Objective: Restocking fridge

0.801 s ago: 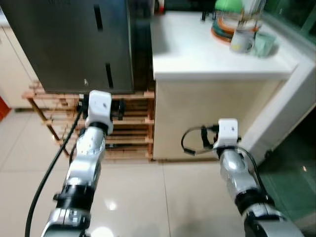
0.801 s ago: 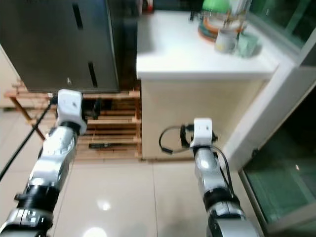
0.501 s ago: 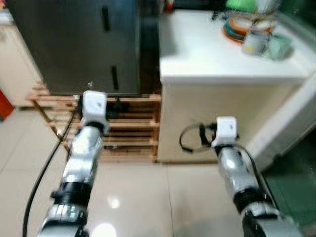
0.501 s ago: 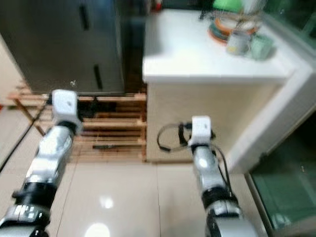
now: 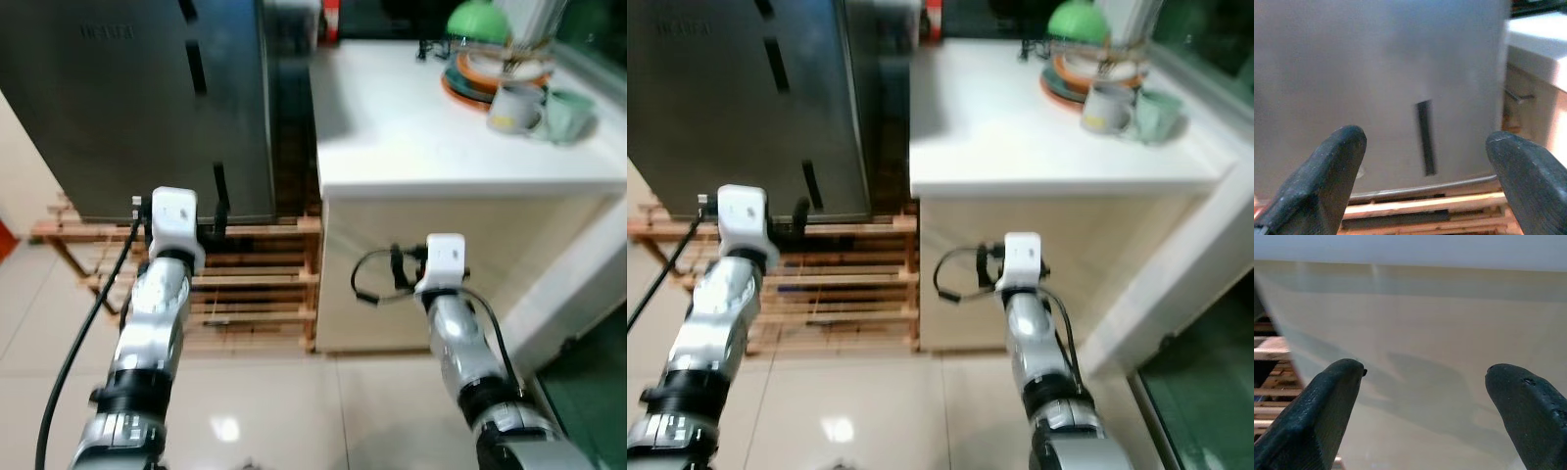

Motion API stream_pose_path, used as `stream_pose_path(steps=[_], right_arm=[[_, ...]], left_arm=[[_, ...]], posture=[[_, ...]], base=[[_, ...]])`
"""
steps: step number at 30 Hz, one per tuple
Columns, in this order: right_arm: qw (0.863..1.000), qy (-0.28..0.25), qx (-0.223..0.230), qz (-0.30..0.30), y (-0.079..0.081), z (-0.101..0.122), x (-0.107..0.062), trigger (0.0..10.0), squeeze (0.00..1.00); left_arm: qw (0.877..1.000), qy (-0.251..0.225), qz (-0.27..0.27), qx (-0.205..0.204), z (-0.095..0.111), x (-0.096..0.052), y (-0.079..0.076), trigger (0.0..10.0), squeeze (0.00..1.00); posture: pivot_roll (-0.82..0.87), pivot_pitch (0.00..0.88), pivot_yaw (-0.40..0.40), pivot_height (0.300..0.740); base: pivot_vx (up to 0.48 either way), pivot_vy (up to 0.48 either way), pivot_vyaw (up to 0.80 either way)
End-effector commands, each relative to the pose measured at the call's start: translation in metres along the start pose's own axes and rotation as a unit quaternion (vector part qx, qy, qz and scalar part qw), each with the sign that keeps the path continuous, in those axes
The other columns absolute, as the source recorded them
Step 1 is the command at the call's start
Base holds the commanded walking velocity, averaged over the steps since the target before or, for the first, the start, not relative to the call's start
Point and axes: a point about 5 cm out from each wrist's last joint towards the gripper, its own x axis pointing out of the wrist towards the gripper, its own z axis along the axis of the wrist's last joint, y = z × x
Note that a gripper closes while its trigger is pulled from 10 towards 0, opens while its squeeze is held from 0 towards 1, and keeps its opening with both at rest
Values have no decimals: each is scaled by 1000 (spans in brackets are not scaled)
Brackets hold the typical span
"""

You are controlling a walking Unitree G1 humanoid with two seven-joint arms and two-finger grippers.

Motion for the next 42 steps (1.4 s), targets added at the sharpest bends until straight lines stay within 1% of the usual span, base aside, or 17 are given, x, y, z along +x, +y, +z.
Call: stream_pose_path(steps=[1,2,6,8,12,13,14,15,16,17,18,19,21,24,32,37,42], right_arm=[[1000,8,-3,-4,-5,-1,1,10000,0],[1000,8,-3,-4,-5,-1,1,10000,0],[984,172,-6,43,9,-50,-11,10000,0],[968,245,3,50,12,-72,-24,10000,0],[960,276,17,35,9,-82,-31,10000,0],[940,339,22,16,-1,-104,-48,10000,0],[940,339,22,16,-1,-104,-48,10000,0],[932,363,7,21,-4,-112,-56,10000,0],[918,389,-65,27,-17,-123,-68,10000,0],[918,389,-65,27,-17,-123,-68,10000,0],[906,405,-116,29,-29,-130,-77,10000,0],[897,414,-150,22,-43,-133,-83,10000,0],[886,430,-172,-4,-72,-136,-93,10000,0],[877,443,-186,-11,-84,-138,-100,10000,0],[868,440,-228,26,-76,-141,-101,10000,0],[871,437,-222,36,-66,-142,-100,10000,0],[872,439,-215,31,-77,-143,-104,10000,0]], left_arm=[[999,27,-29,18,-14,-2,-14,10000,0],[999,27,-29,18,-14,-2,-14,10000,0],[971,216,-101,-23,-78,-9,-37,10000,0],[957,262,-121,1,-97,-19,-38,10000,0],[949,300,-96,-4,-111,-28,-27,10000,0],[915,399,-25,-48,-146,-62,-3,10000,0],[915,399,-25,-48,-146,-62,-3,10000,0],[899,435,-5,-55,-158,-77,4,10000,0],[882,467,21,-53,-169,-94,15,10000,0],[882,467,21,-53,-169,-94,15,10000,0],[872,486,33,-44,-176,-104,22,10000,0],[867,499,10,6,-181,-113,28,10000,0],[842,533,-8,81,-192,-136,45,10000,0],[824,557,-10,101,-197,-148,50,10000,0],[832,521,-58,180,-190,-132,42,10000,0],[838,509,-71,184,-188,-127,34,10000,0],[840,502,-83,190,-188,-126,28,10000,0]], posture=[[-16,0,-1,740],[-16,0,-1,740],[-8,0,-22,740],[-14,0,-19,740],[-13,0,-20,740],[-10,0,-28,740],[-10,0,-28,740],[-16,0,-22,740],[-9,0,-28,740],[-9,0,-28,740],[-4,0,-31,740],[6,0,-40,740],[21,0,-49,740],[17,0,-46,740],[11,0,-36,740],[13,0,-29,740],[4,0,-34,740]], base=[[0,0,0],[0,0,0],[0,0,0],[0,0,0],[0,0,0],[0,0,0],[0,0,0],[0,0,0],[0,0,0],[0,0,0],[0,0,0],[0,0,0],[0,0,0],[0,0,0],[0,0,0],[0,0,0],[0,0,0]])
